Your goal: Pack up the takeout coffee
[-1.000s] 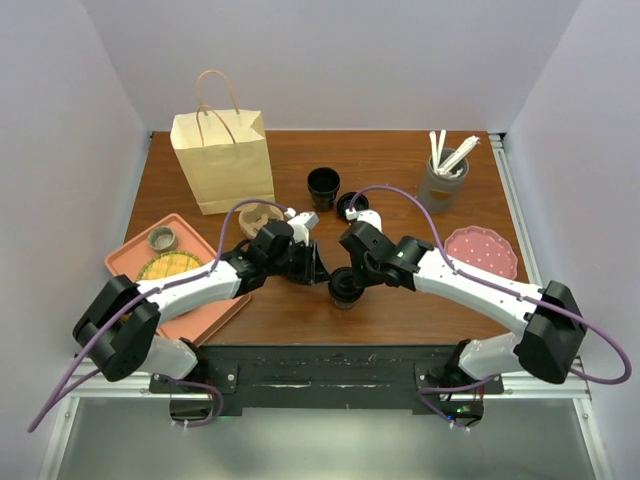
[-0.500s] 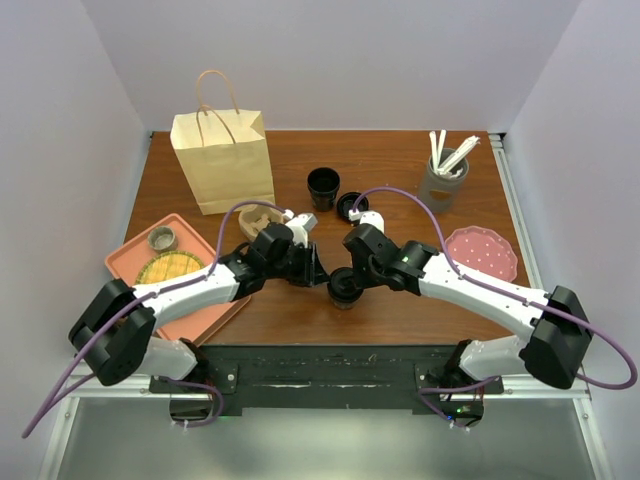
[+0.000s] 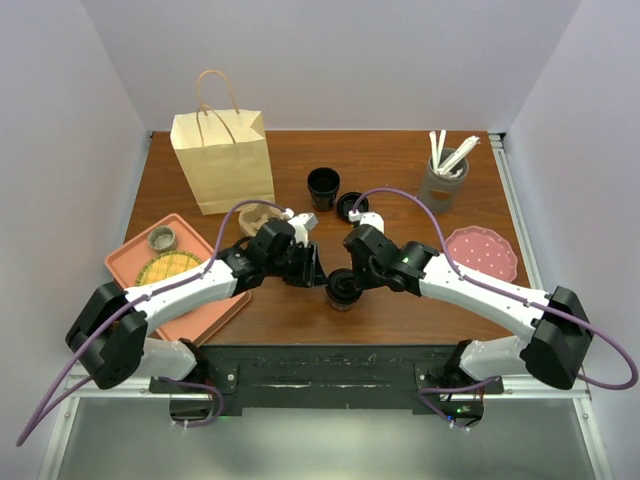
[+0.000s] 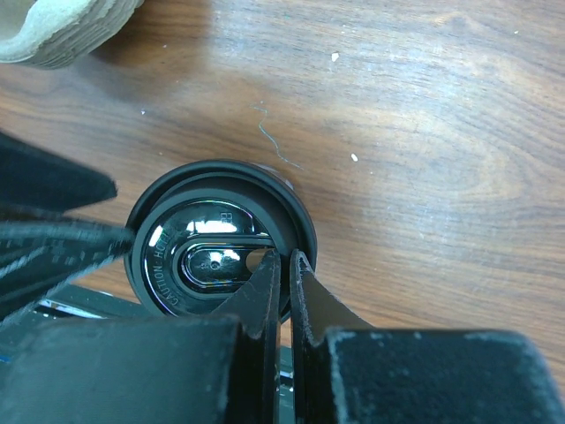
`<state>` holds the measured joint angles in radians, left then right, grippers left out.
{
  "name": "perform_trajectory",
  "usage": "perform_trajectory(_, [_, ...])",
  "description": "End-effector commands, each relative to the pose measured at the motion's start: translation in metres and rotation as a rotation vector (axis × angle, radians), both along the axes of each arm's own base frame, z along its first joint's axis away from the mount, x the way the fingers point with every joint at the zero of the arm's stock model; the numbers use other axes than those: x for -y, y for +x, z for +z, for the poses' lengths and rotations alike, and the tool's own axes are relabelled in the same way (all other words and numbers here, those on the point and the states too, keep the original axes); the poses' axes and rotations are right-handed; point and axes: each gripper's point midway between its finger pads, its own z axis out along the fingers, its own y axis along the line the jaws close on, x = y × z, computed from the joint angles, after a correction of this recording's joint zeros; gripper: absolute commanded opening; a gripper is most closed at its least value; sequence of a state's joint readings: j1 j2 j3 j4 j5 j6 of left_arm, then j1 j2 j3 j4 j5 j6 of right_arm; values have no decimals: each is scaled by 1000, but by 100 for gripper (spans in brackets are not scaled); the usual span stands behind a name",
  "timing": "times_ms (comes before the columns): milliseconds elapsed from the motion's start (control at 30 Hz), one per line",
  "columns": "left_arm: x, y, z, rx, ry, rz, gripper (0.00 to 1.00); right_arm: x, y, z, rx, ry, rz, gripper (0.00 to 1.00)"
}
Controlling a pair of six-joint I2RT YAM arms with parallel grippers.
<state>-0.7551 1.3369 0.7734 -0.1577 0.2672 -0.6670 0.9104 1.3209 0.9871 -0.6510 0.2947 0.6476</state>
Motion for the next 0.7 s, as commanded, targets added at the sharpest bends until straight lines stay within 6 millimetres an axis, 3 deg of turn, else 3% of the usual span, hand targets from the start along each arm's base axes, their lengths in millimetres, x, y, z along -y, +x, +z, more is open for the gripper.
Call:
perform_trajectory(0, [-3,-22,3,-65,26,-69,41,22,-15,-26,-82,-105,-22,0])
perform_trajectory(200, [-9,-24,-3,-69,55,-66,41,18,-14,-22,-75,-96,7,1])
perform_trajectory(400, [-14,-25,-8,-72,77,-60,41,13,-10,-4,-52,-50,-13,27])
perform_trajectory(667, [-17,-21,-2,-37,91,-55,41,3,-8,33,-14,51,-20,52])
